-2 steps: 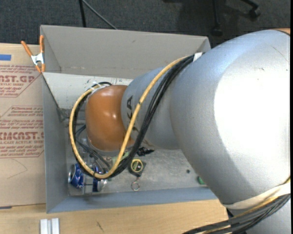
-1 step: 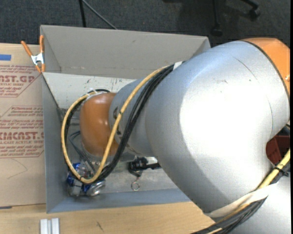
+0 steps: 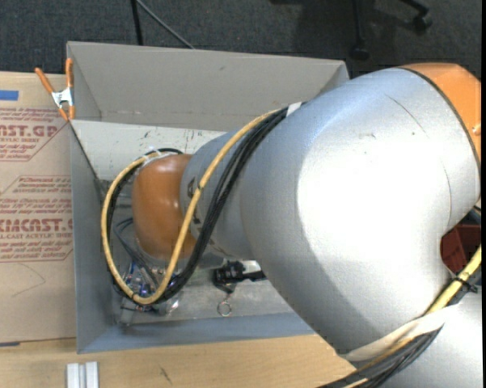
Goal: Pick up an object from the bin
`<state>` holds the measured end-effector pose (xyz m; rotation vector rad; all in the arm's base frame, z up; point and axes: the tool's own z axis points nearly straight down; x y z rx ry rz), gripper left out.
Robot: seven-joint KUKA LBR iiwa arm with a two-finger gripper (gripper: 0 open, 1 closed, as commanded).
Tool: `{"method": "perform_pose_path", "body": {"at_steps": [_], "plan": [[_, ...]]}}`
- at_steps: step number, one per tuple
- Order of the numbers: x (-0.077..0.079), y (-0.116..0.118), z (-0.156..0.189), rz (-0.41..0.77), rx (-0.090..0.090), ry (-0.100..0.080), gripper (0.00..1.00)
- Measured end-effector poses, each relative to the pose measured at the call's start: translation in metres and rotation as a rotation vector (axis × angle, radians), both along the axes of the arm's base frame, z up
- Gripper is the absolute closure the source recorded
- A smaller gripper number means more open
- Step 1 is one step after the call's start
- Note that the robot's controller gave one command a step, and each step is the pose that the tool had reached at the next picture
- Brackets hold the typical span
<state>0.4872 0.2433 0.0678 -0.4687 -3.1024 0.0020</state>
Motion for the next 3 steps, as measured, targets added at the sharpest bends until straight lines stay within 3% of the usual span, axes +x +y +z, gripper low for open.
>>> {"method": "perform_pose_path", "body": {"at_steps": [1, 2, 3], "plan": [[0.0, 0.0, 0.0, 0.0, 0.0, 0.0, 1.0], [0.001, 0.001, 0.067, 0.001, 0.004, -0.009, 1.0], [0.002, 0.002, 0.102, 0.003, 0.003, -0.008, 1.0]]}}
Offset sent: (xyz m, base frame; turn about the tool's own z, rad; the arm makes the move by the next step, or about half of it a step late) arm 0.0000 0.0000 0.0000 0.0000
